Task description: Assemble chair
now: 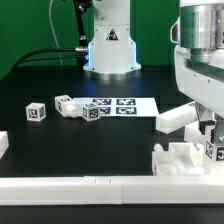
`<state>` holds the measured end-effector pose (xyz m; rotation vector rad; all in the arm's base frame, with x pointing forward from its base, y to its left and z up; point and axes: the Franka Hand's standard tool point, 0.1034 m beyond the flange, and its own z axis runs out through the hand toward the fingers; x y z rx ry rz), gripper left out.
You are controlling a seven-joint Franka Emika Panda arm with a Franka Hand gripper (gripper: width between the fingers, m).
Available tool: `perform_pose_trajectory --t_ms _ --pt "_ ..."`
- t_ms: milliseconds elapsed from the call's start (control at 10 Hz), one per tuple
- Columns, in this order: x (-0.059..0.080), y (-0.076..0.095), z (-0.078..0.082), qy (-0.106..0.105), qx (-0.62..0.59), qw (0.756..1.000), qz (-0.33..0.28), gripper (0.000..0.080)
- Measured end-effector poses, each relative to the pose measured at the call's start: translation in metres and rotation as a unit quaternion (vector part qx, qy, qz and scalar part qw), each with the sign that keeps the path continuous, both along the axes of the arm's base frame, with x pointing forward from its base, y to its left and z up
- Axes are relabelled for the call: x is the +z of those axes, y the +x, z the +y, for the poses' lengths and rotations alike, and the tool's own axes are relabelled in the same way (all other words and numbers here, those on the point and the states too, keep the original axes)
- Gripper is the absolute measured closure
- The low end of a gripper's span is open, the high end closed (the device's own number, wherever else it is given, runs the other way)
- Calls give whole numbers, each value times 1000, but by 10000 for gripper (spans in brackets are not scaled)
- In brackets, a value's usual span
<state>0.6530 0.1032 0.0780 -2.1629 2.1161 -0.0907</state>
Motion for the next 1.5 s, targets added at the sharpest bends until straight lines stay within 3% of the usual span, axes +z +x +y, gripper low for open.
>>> perform_pose_trajectory --t_ms 200,400,500,600,900,1000,1200,1400,1500 --pt "-1 -2 2 -9 32 999 6 514" --pt "-2 -9 22 -20 103 994 24 236" --pt "-1 -8 23 -35 199 979 25 236" --pt "-1 -8 22 -39 248 968 24 169" --pt "-1 -8 20 -48 335 941 21 150" --pt "-3 -7 18 -63 396 916 21 150" --pt "-11 -4 23 -95 528 843 26 150" --pt "-11 -3 25 -97 552 828 26 150" --pt "-11 -3 24 -98 544 833 26 264"
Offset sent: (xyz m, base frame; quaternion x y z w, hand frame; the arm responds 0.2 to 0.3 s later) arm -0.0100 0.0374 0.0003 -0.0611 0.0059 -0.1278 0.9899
